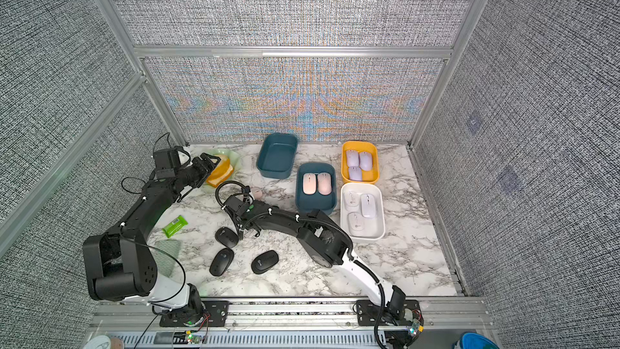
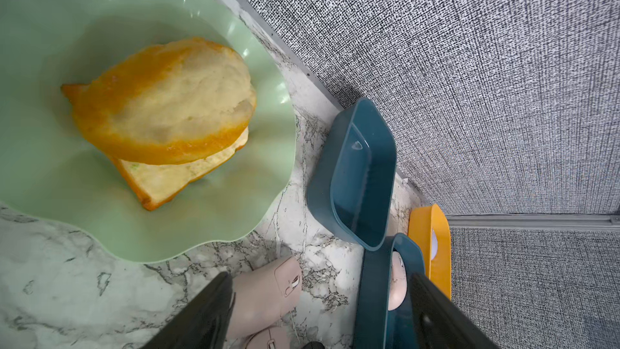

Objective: Place the mice by color into the storage box
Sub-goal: Pick up the mouse from the center of the board.

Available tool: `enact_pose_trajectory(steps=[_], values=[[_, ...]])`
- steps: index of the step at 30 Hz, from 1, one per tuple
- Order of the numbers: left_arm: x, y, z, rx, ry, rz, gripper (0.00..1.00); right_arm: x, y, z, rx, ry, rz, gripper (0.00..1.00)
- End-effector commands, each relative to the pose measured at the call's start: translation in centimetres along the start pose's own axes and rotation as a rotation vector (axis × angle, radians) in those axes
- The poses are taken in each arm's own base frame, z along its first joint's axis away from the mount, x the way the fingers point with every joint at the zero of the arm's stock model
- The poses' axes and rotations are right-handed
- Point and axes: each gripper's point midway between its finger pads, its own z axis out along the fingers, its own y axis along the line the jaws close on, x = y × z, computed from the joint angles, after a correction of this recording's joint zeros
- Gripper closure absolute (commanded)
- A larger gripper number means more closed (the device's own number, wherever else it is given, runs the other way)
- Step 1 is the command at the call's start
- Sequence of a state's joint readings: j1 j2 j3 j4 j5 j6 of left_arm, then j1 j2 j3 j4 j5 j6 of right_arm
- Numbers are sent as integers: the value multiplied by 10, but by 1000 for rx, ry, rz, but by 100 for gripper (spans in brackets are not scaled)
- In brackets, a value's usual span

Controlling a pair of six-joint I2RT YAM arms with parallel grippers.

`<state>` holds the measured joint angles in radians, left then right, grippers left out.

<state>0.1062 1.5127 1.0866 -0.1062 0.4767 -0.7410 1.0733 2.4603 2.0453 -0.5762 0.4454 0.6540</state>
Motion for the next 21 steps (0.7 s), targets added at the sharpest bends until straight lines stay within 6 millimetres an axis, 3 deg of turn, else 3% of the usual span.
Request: enact_pose_trajectory(steps=[1,7,10,15,21], values=[[-1,-16,-2,66,-6,17,16,-10,-3,-17,-8,-26,31,39],[6,-31,-2,113,-1,47,16,-43,-2,-69,-80,-106,59,41],[22,-42,7,150,50,66,16,-54,-15,-93,-86,-148,73,42],[58,-62,22,164,130,118,16,-66,-75,-118,-34,-189,138,42],[127,-89,46,187,304,199,16,-66,-177,-119,66,-162,251,42]])
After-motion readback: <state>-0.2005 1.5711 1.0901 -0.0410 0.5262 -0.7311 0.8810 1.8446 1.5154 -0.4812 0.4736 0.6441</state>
